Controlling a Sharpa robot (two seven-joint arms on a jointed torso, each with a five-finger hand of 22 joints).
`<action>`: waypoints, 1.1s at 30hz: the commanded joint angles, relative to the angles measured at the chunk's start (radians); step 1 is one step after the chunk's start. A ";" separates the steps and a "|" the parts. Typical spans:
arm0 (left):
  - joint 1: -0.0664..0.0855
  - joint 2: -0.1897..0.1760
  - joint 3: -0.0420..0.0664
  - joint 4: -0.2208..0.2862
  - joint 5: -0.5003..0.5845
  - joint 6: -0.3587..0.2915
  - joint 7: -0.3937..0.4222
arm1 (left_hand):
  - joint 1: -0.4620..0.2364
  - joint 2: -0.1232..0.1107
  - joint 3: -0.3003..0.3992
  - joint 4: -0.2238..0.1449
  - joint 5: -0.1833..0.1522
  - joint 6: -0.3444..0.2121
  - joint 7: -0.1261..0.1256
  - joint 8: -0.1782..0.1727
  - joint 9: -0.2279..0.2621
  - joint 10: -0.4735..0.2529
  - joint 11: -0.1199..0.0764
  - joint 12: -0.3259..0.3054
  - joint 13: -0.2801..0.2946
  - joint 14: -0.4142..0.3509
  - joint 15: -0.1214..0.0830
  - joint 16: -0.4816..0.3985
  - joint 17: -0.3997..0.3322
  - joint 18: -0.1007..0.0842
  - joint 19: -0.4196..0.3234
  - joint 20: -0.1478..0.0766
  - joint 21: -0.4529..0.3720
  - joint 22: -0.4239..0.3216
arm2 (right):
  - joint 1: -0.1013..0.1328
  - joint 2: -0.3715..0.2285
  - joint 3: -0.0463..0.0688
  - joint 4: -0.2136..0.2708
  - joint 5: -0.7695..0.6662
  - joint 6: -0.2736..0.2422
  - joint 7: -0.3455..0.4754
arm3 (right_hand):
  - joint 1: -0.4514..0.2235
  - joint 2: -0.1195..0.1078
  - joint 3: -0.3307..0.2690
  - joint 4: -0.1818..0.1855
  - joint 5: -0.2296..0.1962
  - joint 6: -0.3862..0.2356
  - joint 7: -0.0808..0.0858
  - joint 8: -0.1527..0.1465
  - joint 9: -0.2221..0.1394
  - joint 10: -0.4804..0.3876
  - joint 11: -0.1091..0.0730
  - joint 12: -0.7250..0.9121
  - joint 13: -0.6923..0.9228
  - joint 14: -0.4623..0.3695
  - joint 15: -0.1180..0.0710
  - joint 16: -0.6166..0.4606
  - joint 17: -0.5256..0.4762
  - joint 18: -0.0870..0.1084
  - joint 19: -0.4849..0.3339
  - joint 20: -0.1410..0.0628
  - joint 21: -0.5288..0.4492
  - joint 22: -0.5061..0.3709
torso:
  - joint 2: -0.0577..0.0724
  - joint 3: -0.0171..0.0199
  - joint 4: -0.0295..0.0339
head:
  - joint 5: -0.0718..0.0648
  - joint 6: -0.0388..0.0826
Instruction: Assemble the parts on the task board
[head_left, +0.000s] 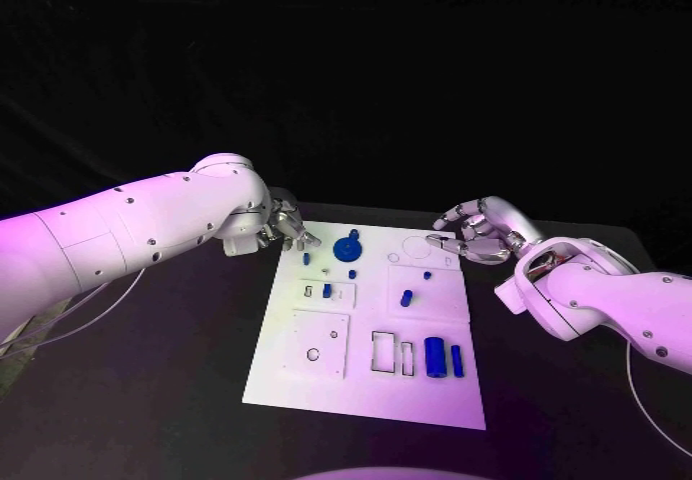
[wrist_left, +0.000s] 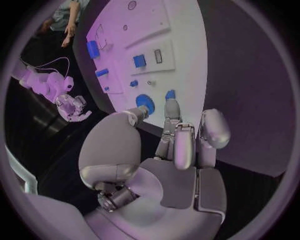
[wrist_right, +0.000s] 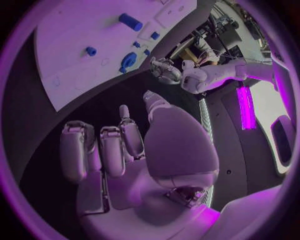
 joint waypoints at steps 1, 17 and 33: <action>-0.002 0.011 -0.002 -0.015 -0.019 0.005 0.015 | 0.011 -0.001 -0.005 0.000 0.005 0.004 0.001 -0.005 -0.001 -0.002 0.001 -0.003 -0.001 0.056 0.007 0.006 0.105 0.007 0.007 0.000 0.008 0.003 | -0.001 0.002 0.000 0.000 -0.009 0.005 0.005 | -0.011 -0.001 -0.007 0.000 0.004 -0.007 0.002 0.006 0.001 -0.003 -0.004 -0.002 0.040 0.065 -0.006 -0.005 0.081 0.006 0.009 -0.006 -0.002 0.150 | 0.001 0.0010 0.0001 | 0.002 -0.001; -0.010 0.047 -0.012 -0.076 -0.046 0.063 0.007 | 0.009 -0.001 -0.010 0.003 0.005 0.007 0.002 -0.006 -0.003 0.000 0.001 -0.003 -0.003 0.058 0.007 0.010 0.113 0.006 0.009 0.001 0.010 0.007 | -0.003 0.007 0.000 -0.003 -0.009 0.006 0.005 | -0.011 0.000 -0.007 -0.001 0.005 -0.007 0.002 0.007 0.002 -0.003 -0.004 -0.001 0.040 0.065 -0.007 -0.005 0.081 0.006 0.009 -0.006 -0.002 0.150 | -0.001 0.0028 -0.0012 | 0.006 -0.006; -0.018 0.064 -0.017 -0.106 -0.036 0.071 0.006 | 0.017 0.011 -0.009 0.001 0.005 0.015 0.000 -0.008 -0.005 0.000 0.001 -0.004 -0.005 0.060 0.007 0.013 0.116 0.006 0.011 0.002 0.012 0.010 | -0.004 0.008 0.000 -0.002 -0.009 0.006 0.005 | -0.011 0.002 -0.007 -0.001 0.007 -0.007 0.002 0.008 0.002 -0.003 -0.004 -0.001 0.040 0.065 -0.007 -0.005 0.082 0.006 0.008 -0.007 -0.003 0.150 | -0.001 0.0025 -0.0003 | 0.006 -0.007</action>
